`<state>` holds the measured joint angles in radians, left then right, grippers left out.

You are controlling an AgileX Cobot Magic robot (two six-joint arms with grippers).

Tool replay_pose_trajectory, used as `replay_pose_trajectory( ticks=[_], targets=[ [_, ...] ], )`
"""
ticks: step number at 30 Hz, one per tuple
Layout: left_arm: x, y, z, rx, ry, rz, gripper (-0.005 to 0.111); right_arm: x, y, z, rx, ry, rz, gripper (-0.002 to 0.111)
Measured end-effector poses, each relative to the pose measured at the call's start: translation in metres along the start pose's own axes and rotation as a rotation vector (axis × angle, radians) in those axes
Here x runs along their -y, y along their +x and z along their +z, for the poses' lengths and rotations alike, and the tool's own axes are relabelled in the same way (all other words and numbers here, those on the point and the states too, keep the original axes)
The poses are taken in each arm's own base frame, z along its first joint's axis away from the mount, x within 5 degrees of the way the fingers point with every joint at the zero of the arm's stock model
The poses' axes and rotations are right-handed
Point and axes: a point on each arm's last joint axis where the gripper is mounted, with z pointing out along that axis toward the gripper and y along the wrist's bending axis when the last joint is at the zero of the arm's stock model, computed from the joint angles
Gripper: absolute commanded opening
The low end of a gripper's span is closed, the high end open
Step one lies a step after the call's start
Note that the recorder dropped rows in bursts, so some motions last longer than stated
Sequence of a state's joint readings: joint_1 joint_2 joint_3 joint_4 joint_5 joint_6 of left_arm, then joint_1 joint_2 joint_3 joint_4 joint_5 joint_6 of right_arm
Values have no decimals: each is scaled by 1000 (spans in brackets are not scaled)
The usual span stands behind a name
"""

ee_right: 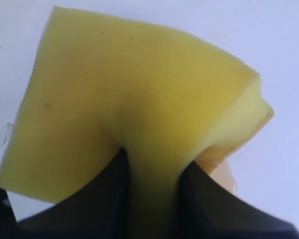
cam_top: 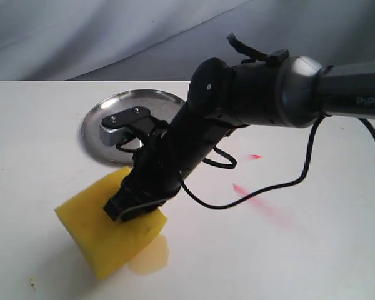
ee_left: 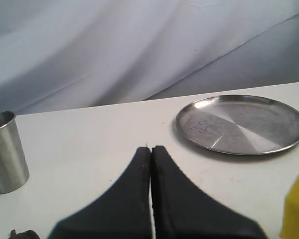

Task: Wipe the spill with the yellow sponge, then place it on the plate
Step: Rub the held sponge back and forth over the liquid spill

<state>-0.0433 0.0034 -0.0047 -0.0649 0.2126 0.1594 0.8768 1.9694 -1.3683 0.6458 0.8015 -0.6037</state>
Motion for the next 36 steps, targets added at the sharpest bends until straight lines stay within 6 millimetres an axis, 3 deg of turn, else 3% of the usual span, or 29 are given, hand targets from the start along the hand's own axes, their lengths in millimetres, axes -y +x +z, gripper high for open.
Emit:
replay_pose_trajectory(
  ticks=[7,12,23,31,36],
  targets=[
    [0,0,0,0,0,0,0,4,26,15,-67,34,11,0],
    [0,0,0,0,0,0,0,12,28,23,-41,90,-1,0],
    [0,0,0,0,0,0,0,31,39,60,-120,94,34,0],
    [0,0,0,0,0,0,0,12,39,73,-176,200,-84,0],
    [0,0,0,0,0,0,0,10,39,71,-213,296,-51,0]
  ],
)
